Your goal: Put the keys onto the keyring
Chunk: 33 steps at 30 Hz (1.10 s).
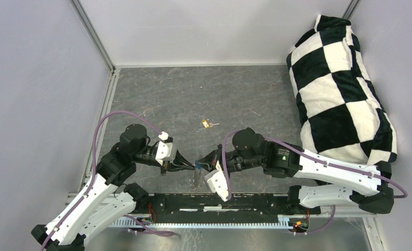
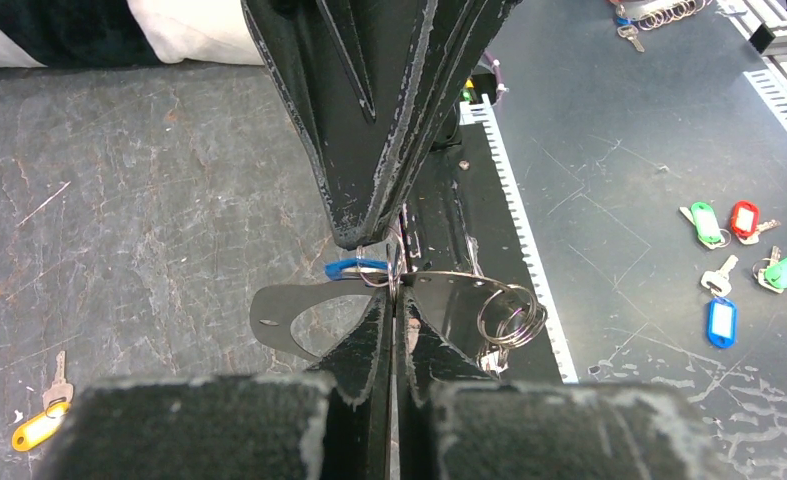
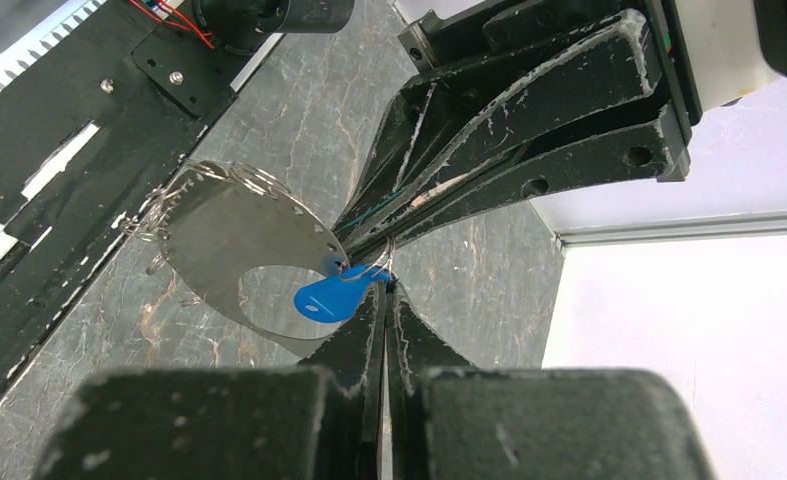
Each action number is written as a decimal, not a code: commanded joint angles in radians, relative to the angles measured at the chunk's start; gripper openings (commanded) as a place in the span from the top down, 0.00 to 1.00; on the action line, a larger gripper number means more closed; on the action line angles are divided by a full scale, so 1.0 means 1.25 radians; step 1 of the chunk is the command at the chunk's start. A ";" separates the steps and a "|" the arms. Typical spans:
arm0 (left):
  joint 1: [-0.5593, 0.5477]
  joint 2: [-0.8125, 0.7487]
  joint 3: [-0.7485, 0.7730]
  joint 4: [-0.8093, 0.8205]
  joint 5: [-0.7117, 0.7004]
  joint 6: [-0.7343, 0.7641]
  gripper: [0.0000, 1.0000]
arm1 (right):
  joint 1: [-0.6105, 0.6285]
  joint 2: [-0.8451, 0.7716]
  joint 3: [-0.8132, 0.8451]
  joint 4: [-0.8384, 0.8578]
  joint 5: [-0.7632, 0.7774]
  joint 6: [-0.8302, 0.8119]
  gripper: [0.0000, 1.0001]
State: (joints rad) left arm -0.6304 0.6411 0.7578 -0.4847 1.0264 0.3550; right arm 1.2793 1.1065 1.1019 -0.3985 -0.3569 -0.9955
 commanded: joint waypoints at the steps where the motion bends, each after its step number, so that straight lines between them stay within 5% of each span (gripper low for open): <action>1: -0.001 -0.005 0.000 0.012 -0.001 0.017 0.98 | 0.011 0.012 0.042 0.030 -0.010 0.013 1.00; 33: -0.001 -0.028 -0.008 0.056 -0.062 0.019 0.98 | 0.028 0.151 0.150 -0.003 0.051 0.127 1.00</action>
State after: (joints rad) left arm -0.6304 0.6151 0.7429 -0.5228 0.9783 0.3935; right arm 1.2961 1.2594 1.2282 -0.4088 -0.3065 -0.8860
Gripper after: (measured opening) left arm 0.033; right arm 0.010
